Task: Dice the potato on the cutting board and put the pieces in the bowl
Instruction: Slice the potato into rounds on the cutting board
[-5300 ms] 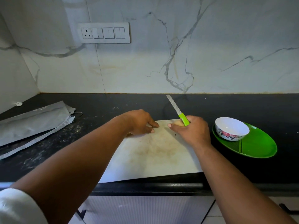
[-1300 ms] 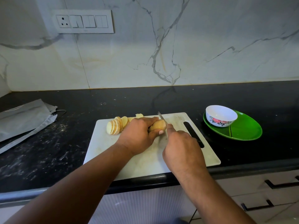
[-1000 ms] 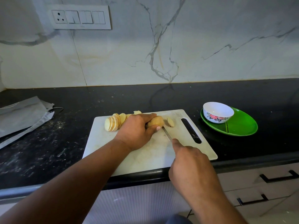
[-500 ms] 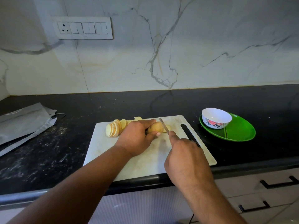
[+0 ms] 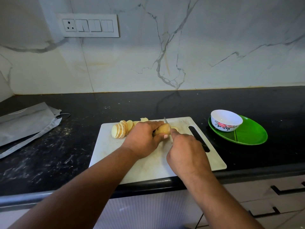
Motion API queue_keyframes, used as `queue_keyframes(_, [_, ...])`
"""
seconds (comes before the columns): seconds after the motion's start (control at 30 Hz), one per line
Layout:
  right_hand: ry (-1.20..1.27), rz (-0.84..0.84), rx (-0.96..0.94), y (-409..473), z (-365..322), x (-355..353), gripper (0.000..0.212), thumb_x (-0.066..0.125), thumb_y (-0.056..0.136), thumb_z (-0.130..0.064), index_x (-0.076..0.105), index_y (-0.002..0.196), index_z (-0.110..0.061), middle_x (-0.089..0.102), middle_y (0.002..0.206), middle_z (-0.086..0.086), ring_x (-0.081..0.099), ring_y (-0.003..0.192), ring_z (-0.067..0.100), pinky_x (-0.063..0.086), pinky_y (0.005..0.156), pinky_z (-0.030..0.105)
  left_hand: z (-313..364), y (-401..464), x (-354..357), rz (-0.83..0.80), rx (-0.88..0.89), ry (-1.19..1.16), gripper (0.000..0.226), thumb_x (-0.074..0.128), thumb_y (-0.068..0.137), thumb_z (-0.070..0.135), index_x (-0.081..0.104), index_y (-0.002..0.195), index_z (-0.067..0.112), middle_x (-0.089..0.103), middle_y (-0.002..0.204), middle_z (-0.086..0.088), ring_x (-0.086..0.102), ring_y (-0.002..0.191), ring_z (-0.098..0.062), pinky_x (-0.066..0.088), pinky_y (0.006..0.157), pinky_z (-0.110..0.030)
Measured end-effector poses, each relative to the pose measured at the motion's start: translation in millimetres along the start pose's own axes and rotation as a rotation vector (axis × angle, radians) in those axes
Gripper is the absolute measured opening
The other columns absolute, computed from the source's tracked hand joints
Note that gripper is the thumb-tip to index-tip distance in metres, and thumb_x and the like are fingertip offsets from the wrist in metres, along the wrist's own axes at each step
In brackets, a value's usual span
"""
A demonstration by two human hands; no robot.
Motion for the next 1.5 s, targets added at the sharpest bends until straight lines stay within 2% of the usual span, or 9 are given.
queue_keyframes(0.13, [0.002,-0.031,0.013,-4,2,4,0.052,0.049,0.094,-0.017,0.041,0.145,-0.025,0.056,0.09,0.0,0.05,0.075,0.014,0.041,0.061,0.023,1,1,0,0.006,-0.011,0.02,0.061,0.066,0.095,0.056,0.058,0.147,0.025,0.065,0.142,0.004,0.062,0.127,-0.018,0.052,0.108,-0.04])
queue_keyframes(0.27, [0.019,-0.11,0.032,-28,6,-3,0.061,0.054,0.092,-0.02,0.033,0.15,-0.025,0.062,0.108,0.001,0.061,0.096,0.017,0.048,0.074,0.024,3,2,-2,0.0,-0.047,0.04,0.06,0.065,0.097,0.055,0.056,0.149,0.026,0.067,0.14,0.002,0.066,0.117,-0.017,0.053,0.106,-0.036])
queue_keyframes(0.37, [0.007,-0.118,0.027,-43,14,-14,0.06,0.053,0.091,-0.019,0.036,0.148,-0.026,0.064,0.111,0.0,0.062,0.099,0.017,0.049,0.079,0.023,4,1,-3,-0.006,-0.054,0.048,0.061,0.063,0.097,0.056,0.054,0.15,0.028,0.065,0.141,0.003,0.066,0.116,-0.016,0.054,0.105,-0.036])
queue_keyframes(0.63, [-0.044,0.014,0.04,-32,10,-26,0.06,0.046,0.095,-0.02,0.029,0.153,-0.029,0.052,0.092,-0.001,0.044,0.075,0.015,0.026,0.052,0.016,9,-5,-3,-0.018,-0.049,0.064,0.061,0.056,0.1,0.057,0.051,0.153,0.027,0.067,0.138,0.003,0.065,0.117,-0.016,0.053,0.103,-0.037])
queue_keyframes(0.87, [-0.01,0.01,0.017,-25,1,-22,0.06,0.047,0.096,-0.022,0.028,0.153,-0.028,0.044,0.089,-0.004,0.042,0.075,0.012,0.03,0.056,0.017,11,-5,-5,-0.03,-0.046,0.073,0.055,0.055,0.104,0.046,0.049,0.154,0.024,0.066,0.14,0.002,0.064,0.118,-0.018,0.052,0.103,-0.035])
queue_keyframes(1.07, [-0.042,0.015,0.012,-22,-1,-16,0.058,0.048,0.096,-0.022,0.03,0.151,-0.027,0.048,0.09,-0.003,0.042,0.076,0.013,0.032,0.056,0.017,9,-4,-5,-0.018,-0.053,0.024,0.052,0.06,0.103,0.043,0.055,0.15,0.022,0.068,0.138,0.002,0.064,0.12,-0.019,0.052,0.105,-0.038])
queue_keyframes(1.23, [-0.055,0.006,0.006,-5,-7,-6,0.042,0.047,0.095,-0.017,0.045,0.137,-0.022,0.052,0.088,-0.001,0.042,0.073,0.016,0.034,0.059,0.022,7,-5,-4,-0.017,-0.014,-0.013,0.045,0.055,0.096,0.05,0.067,0.133,0.028,0.074,0.118,0.007,0.068,0.104,-0.018,0.057,0.094,-0.041])
queue_keyframes(1.37, [-0.026,0.01,-0.02,8,-12,0,0.027,0.046,0.096,-0.016,0.053,0.122,-0.018,0.047,0.081,-0.003,0.042,0.07,0.017,0.034,0.062,0.024,7,-4,-3,0.004,-0.003,-0.008,0.039,0.062,0.099,0.037,0.066,0.137,0.026,0.073,0.129,0.003,0.067,0.113,-0.02,0.055,0.1,-0.04])
queue_keyframes(1.5, [-0.043,-0.014,-0.012,-2,-9,3,0.032,0.047,0.096,-0.017,0.049,0.128,-0.019,0.047,0.081,-0.003,0.047,0.072,0.017,0.035,0.06,0.024,3,-1,-1,-0.007,-0.02,0.01,0.048,0.061,0.1,0.041,0.059,0.146,0.026,0.07,0.135,0.001,0.066,0.119,-0.022,0.054,0.103,-0.041])
Point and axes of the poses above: each hand's wrist, its own y-axis towards the middle knuckle, its own x-axis out of the palm, z = x × y, the point moved 1 cm from there along y, towards the middle knuckle
